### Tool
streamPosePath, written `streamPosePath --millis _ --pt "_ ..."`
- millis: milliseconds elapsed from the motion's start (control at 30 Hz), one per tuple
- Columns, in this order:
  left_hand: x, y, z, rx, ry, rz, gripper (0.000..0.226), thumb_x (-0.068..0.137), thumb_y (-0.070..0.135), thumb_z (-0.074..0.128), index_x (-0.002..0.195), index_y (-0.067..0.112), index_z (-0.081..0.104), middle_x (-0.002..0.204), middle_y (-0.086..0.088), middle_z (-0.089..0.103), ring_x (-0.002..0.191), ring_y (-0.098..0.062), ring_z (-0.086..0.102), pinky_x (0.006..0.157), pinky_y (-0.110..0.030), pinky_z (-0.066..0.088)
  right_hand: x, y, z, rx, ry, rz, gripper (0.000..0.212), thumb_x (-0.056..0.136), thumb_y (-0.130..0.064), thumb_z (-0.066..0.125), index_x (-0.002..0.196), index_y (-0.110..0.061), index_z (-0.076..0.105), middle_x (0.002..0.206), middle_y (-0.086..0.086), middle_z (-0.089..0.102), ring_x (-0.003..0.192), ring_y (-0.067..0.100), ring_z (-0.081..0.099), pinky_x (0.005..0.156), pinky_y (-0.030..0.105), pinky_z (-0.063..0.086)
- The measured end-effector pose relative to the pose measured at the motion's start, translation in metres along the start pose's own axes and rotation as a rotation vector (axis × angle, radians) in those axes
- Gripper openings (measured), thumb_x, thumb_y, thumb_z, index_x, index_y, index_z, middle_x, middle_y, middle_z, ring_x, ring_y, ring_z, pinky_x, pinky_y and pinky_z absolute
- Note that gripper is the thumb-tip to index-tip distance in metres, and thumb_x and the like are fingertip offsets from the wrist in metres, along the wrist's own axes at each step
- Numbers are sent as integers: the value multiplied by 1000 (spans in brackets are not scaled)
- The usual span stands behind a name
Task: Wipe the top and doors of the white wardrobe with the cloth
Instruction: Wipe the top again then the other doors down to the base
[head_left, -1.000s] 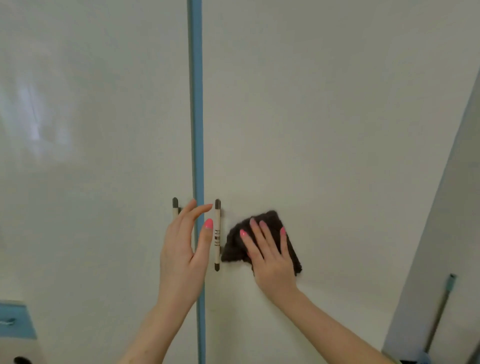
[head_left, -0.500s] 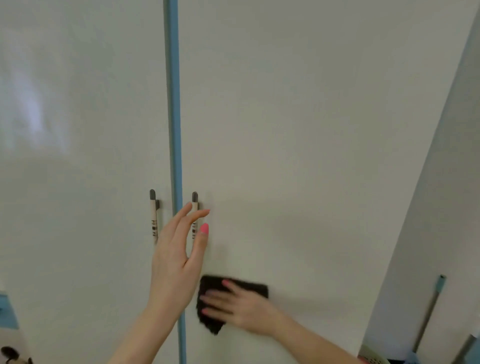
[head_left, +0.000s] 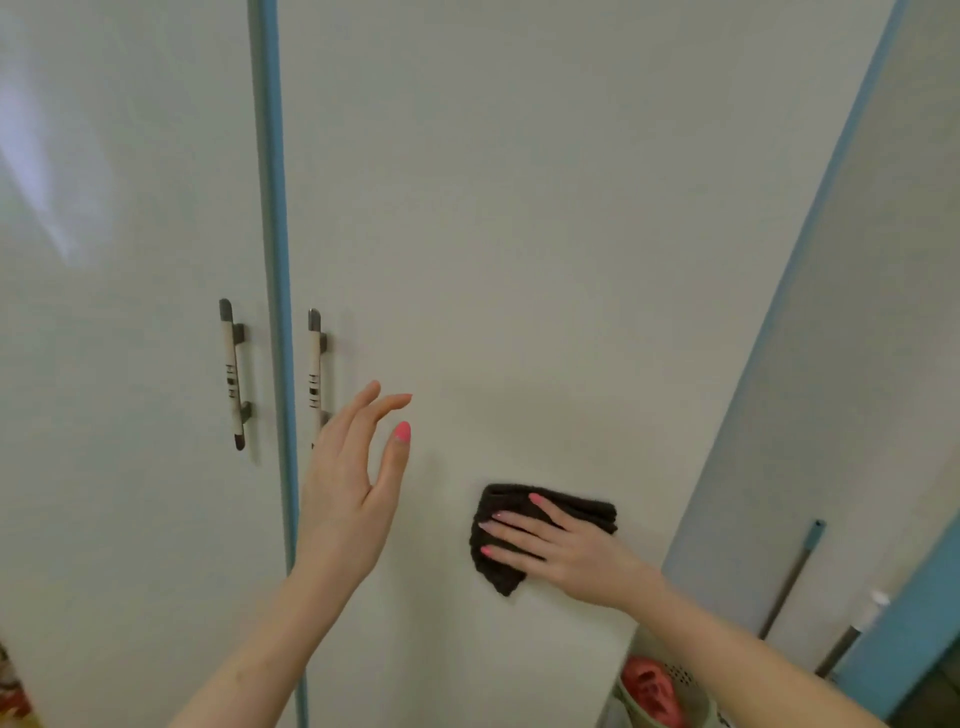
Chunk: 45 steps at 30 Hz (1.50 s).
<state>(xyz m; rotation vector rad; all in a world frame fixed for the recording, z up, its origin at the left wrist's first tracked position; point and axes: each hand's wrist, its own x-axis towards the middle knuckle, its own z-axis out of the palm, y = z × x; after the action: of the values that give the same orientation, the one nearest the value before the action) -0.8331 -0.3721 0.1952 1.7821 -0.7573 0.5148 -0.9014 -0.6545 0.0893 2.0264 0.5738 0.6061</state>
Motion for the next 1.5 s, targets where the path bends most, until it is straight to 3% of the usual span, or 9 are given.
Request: streamPosePath --millis 133,333,467,633,733,867,1033,1367,1500 --pt "0 5 6 -8 7 -13 31 94 35 41 122 32 53 142 11 42 130 -1 31 101 -22 22 -27 74 -24 -29 89 65 53 95 -5 33 146 -19 39 153 6 35 143 22 31 120 52 9" --pt "12 16 21 -3 -11 43 31 95 39 38 123 36 52 142 13 41 132 -4 32 103 -23 21 -30 199 -67 -89 384 547 51 95 -9 46 145 -16 42 152 16 37 142 32 32 117 57 16" --pt "16 9 31 -16 17 115 32 95 40 37 123 34 52 141 12 42 131 0 32 103 -18 19 -19 144 -47 0 489 790 51 92 -3 43 142 -12 43 148 19 38 142 36 29 117 57 14" --pt "3 -13 40 -31 35 216 33 95 38 36 122 32 53 137 15 43 127 1 34 100 -2 15 -67 1 11 6 125 424 54 97 -8 30 149 -19 28 147 11 43 137 28 34 121 49 6" --pt "-2 -30 43 -44 40 259 34 93 41 34 121 34 52 136 18 43 127 0 36 100 -1 15 -74 -3 14 -53 67 315 60 94 -3 31 152 -18 23 151 9 38 139 25 33 121 48 8" --pt "7 -45 45 -20 63 306 35 92 42 35 121 33 52 135 18 43 129 -6 37 101 -16 22 -31 72 -27 -54 322 608 46 96 -9 40 142 -14 43 147 15 42 139 31 38 115 55 23" --pt "10 -69 43 40 146 419 33 93 38 38 121 29 53 134 16 44 127 -2 35 101 -5 15 21 86 -41 172 643 1028 48 91 -6 40 139 -8 49 149 17 38 143 32 28 119 54 9" --pt "-44 -153 60 115 272 549 38 90 41 38 124 31 50 133 19 38 135 -12 31 102 -10 12 -29 -58 44 76 372 469 48 95 -9 35 142 -17 44 152 11 37 144 29 29 120 51 15" --pt "-73 -170 74 172 296 592 38 92 41 40 126 27 49 141 4 43 134 -17 33 106 -27 20 -38 -19 25 129 580 949 53 91 -12 34 144 -13 40 155 14 30 146 30 22 120 49 8"
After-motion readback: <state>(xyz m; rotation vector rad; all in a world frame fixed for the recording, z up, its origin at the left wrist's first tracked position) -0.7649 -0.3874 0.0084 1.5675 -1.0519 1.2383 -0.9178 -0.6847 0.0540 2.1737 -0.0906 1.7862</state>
